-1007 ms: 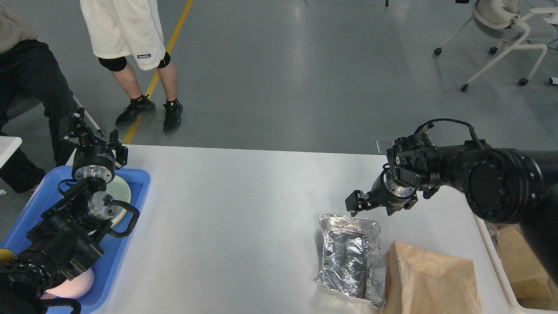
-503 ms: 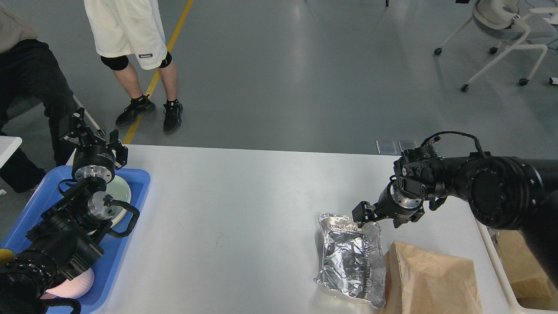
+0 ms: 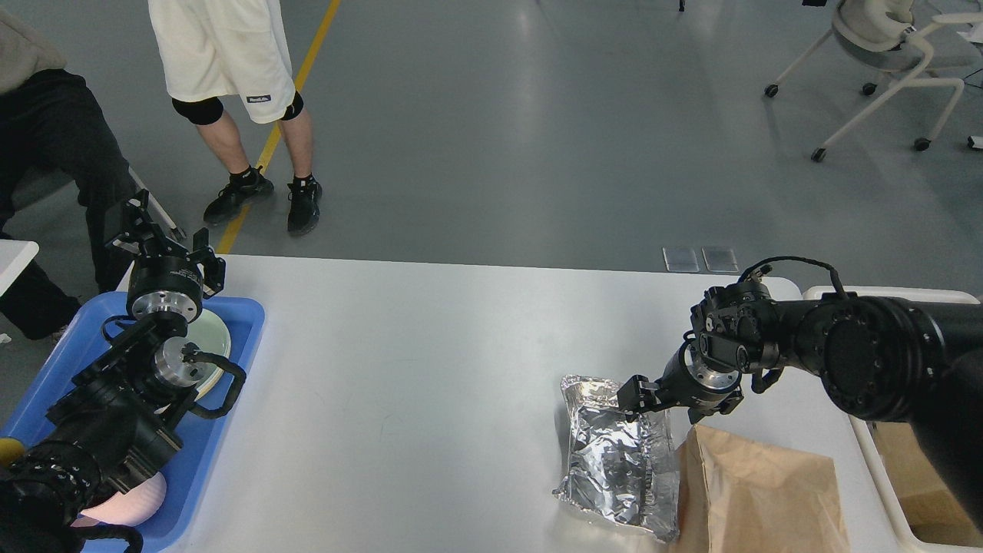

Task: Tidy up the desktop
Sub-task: 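Lower the right gripper onto the silver foil package, then grasp the silver foil package with the right gripper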

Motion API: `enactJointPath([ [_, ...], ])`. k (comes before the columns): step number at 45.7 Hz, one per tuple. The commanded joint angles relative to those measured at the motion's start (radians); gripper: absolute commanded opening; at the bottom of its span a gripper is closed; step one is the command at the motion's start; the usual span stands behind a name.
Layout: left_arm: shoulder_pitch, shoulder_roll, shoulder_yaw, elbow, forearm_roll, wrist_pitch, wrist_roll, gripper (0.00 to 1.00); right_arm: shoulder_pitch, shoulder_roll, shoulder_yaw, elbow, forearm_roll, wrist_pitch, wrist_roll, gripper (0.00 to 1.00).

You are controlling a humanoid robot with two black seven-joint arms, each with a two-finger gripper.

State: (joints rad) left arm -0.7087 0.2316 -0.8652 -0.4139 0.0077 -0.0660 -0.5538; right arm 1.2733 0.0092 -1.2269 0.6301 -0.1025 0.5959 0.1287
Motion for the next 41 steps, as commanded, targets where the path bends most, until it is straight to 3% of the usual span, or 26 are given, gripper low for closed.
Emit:
enactJointPath([
  [1, 0.0, 0.0, 0.0, 0.0, 0.0, 0.0, 0.0, 0.96, -0.031, 0.0, 0.01, -0.001, 0.036, -0.024, 0.0, 0.95],
  [4, 0.0, 0.0, 0.0, 0.001, 0.0, 0.0, 0.0, 0.96, -0.046, 0.0, 0.01, -0.003, 0.05, -0.039, -0.001, 0.9],
  [19, 0.0, 0.0, 0.0, 0.0, 0.0, 0.0, 0.0, 0.96, -0.074, -0.008, 0.003, -0.001, 0.052, -0.107, -0.001, 0.45],
  [30, 0.0, 0.0, 0.0, 0.0, 0.0, 0.0, 0.0, 0.96, -0.071, -0.02, 0.001, 0.003, 0.052, -0.091, -0.003, 0.0],
  [41, 0.0, 0.0, 0.0, 0.0, 0.0, 0.0, 0.0, 0.96, -0.054, -0.032, -0.002, 0.013, 0.05, -0.065, -0.003, 0.0],
])
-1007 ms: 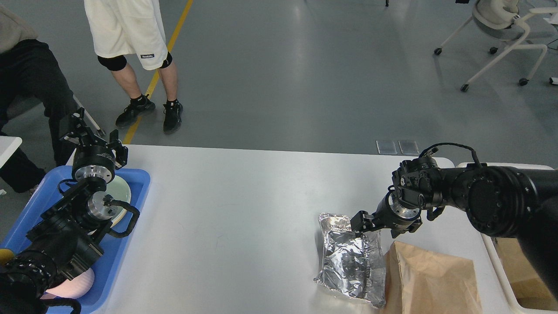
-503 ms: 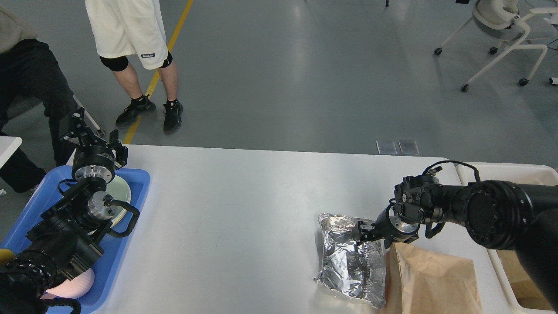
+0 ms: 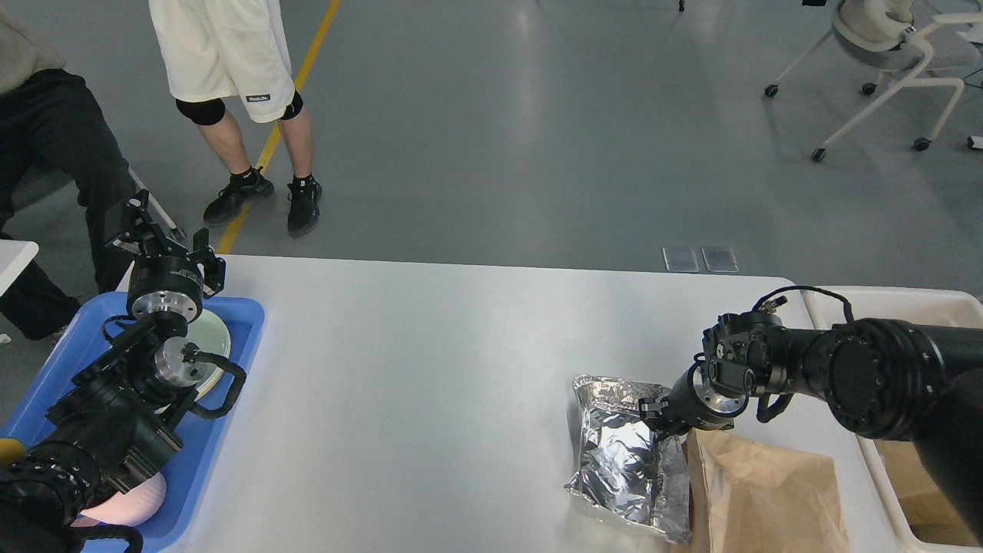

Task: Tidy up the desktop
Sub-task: 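Grasp the silver foil package with the right gripper, then lift the foil package and carry it over the white bin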

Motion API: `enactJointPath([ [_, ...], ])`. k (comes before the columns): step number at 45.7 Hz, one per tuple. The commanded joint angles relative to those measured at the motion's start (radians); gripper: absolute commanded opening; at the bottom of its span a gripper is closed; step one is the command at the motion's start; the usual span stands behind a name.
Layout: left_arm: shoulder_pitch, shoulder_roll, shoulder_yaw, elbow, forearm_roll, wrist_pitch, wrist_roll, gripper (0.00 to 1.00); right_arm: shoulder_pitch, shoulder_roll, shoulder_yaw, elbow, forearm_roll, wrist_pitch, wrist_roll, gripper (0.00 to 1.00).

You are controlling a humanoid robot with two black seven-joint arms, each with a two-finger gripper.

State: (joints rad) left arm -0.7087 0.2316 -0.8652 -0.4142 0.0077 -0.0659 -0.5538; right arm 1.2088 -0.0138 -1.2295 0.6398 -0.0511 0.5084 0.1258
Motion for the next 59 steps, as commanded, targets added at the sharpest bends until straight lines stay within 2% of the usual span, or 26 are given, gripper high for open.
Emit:
enactJointPath([
  [1, 0.0, 0.0, 0.0, 0.0, 0.0, 0.0, 0.0, 0.96, 0.014, -0.009, 0.002, 0.003, 0.0, 0.03, 0.0, 0.0],
  [9, 0.0, 0.0, 0.0, 0.0, 0.0, 0.0, 0.0, 0.96, 0.043, -0.012, 0.004, 0.006, -0.001, 0.116, 0.0, 0.0],
  [21, 0.0, 0.0, 0.0, 0.0, 0.0, 0.0, 0.0, 0.96, 0.144, -0.051, 0.007, 0.006, -0.004, 0.452, 0.001, 0.0],
  [37, 0.0, 0.0, 0.0, 0.0, 0.0, 0.0, 0.0, 0.96, 0.35, -0.098, 0.011, 0.049, -0.004, 0.452, 0.001, 0.0],
  [59, 0.0, 0.0, 0.0, 0.0, 0.0, 0.0, 0.0, 0.96, 0.828, -0.184, -0.044, 0.05, -0.021, 0.452, -0.005, 0.0],
])
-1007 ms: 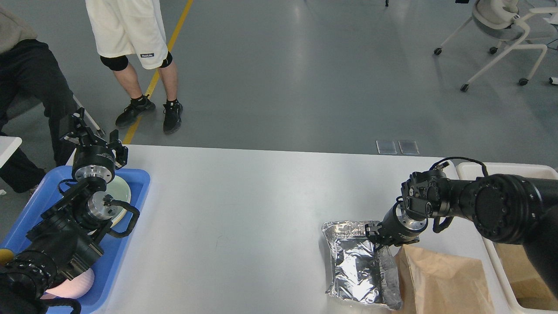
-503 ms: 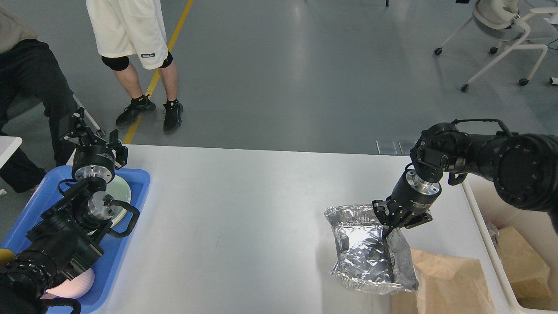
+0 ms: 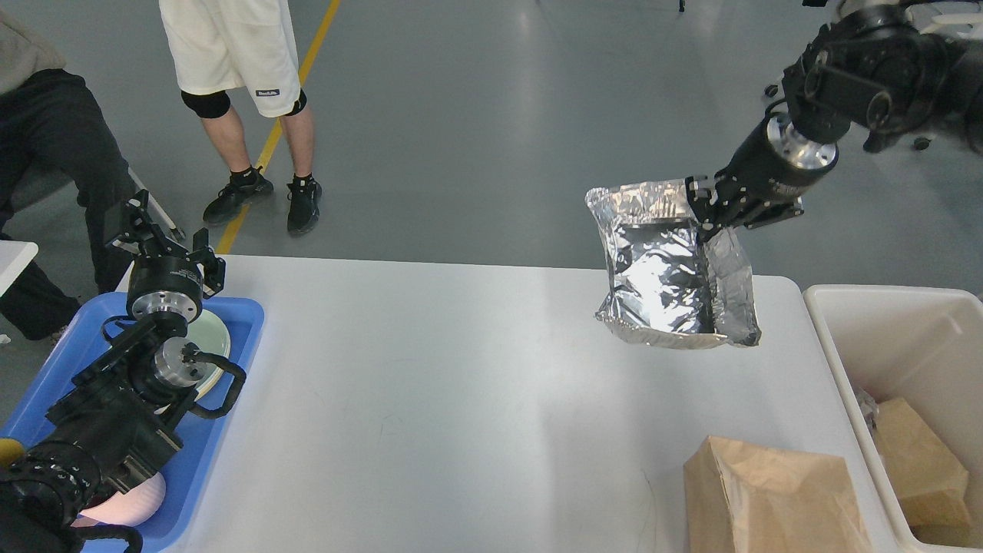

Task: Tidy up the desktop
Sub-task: 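Lift the foil package and carry it over the white bin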

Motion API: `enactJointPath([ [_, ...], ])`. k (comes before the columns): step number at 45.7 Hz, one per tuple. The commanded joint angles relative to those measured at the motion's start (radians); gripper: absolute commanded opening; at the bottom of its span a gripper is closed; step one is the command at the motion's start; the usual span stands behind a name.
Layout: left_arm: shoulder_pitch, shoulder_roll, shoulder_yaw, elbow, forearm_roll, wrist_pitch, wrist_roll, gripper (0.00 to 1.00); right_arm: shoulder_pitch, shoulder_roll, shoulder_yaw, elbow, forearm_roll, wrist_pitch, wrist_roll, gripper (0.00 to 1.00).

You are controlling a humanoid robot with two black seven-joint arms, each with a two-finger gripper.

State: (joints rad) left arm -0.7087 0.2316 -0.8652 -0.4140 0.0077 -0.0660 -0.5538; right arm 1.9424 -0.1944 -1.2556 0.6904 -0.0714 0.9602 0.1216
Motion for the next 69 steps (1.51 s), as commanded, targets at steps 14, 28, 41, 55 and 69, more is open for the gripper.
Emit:
enactJointPath([
  [14, 0.0, 0.0, 0.0, 0.0, 0.0, 0.0, 0.0, 0.96, 0.201, -0.04, -0.057, -0.006, -0.028, 0.0, -0.002, 0.0],
  [28, 0.0, 0.0, 0.0, 0.0, 0.0, 0.0, 0.0, 0.96, 0.138, -0.177, -0.137, -0.078, -0.077, 0.0, 0.0, 0.0],
  [41, 0.0, 0.0, 0.0, 0.0, 0.0, 0.0, 0.0, 0.96, 0.052, -0.312, -0.148, -0.157, -0.157, 0.0, 0.0, 0.0],
  [55, 0.0, 0.0, 0.0, 0.0, 0.0, 0.0, 0.0, 0.96, -0.151, -0.421, -0.146, -0.158, -0.202, -0.13, 0.001, 0.0],
  [69, 0.0, 0.0, 0.0, 0.001, 0.0, 0.0, 0.0, 0.96, -0.371, -0.445, -0.131, -0.163, -0.183, -0.586, 0.007, 0.0],
])
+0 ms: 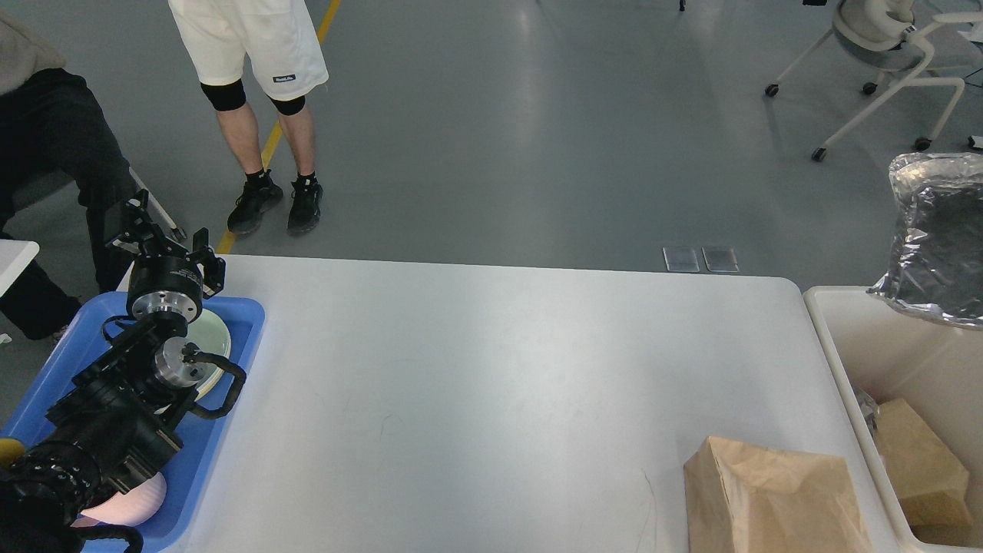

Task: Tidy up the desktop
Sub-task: 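Lift the foil package and carry it over the white bin, then release the foil package into the white bin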

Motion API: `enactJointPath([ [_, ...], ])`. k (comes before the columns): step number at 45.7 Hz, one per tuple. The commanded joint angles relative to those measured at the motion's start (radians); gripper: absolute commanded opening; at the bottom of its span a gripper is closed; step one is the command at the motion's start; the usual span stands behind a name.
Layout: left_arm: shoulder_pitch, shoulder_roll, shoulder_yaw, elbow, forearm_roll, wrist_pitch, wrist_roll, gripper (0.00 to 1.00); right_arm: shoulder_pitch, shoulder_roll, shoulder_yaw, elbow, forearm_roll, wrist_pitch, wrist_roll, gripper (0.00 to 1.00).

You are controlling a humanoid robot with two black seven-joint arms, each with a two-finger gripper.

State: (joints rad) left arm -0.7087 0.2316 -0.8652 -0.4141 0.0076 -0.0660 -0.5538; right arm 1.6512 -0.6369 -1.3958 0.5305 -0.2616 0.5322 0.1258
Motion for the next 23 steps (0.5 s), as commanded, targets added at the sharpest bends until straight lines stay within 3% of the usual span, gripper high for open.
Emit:
enactJointPath([
  [1, 0.0, 0.0, 0.0, 0.0, 0.0, 0.0, 0.0, 0.96, -0.094, -0.003, 0.011, -0.004, 0.007, -0.182, 0.005, 0.0],
  [7, 0.0, 0.0, 0.0, 0.0, 0.0, 0.0, 0.0, 0.96, -0.171, -0.004, 0.044, -0.03, 0.01, -0.256, 0.006, 0.0],
  [23, 0.0, 0.0, 0.0, 0.0, 0.0, 0.0, 0.0, 0.96, -0.327, -0.046, 0.08, -0.06, 0.009, -0.264, 0.006, 0.0],
])
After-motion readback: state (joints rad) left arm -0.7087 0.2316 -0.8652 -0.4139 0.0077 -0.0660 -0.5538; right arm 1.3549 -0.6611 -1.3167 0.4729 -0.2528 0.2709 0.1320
